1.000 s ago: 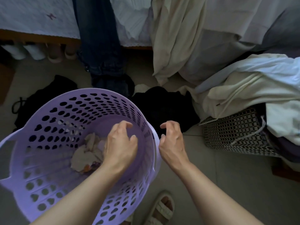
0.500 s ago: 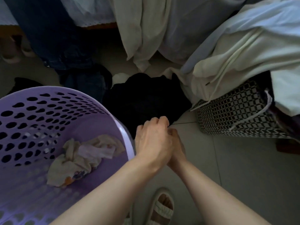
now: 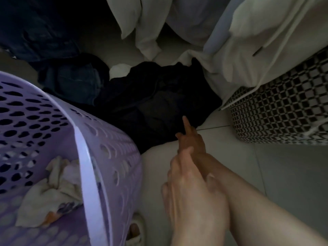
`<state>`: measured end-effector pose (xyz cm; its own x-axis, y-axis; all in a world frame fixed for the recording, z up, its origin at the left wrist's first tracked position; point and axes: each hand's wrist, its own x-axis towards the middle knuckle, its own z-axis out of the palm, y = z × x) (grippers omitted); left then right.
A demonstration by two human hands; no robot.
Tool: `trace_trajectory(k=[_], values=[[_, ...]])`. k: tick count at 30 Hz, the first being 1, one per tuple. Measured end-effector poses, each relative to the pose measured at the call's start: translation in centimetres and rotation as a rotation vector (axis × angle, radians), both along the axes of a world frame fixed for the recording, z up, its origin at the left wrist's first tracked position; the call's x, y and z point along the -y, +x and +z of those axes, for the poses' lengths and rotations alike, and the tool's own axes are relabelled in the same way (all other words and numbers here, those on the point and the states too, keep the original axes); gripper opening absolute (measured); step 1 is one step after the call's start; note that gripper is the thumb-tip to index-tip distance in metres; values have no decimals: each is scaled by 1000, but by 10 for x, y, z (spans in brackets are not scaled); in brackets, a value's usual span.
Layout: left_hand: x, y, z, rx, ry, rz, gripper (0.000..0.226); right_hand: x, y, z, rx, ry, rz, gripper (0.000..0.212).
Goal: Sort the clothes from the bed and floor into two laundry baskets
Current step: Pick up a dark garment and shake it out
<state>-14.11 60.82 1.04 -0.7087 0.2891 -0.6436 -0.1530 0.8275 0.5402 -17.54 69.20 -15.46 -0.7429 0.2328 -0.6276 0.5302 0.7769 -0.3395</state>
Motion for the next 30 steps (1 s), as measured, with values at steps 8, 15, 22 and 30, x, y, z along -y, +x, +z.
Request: trace_trajectory(k=[8,15,22,30], values=[[14,6,-26,-2,-19,178,59,-28,-44,-38,103,138,97,38],[12,8,-29,-7,-56,267,62,-32,-34,-65,353,98,303,55],[8,5,-30,-5,-26,214,51,-15,-14,-65,356,107,259,63],[3,12,7,29,67,203,48,-14,-22,14,-187,161,-32,21]])
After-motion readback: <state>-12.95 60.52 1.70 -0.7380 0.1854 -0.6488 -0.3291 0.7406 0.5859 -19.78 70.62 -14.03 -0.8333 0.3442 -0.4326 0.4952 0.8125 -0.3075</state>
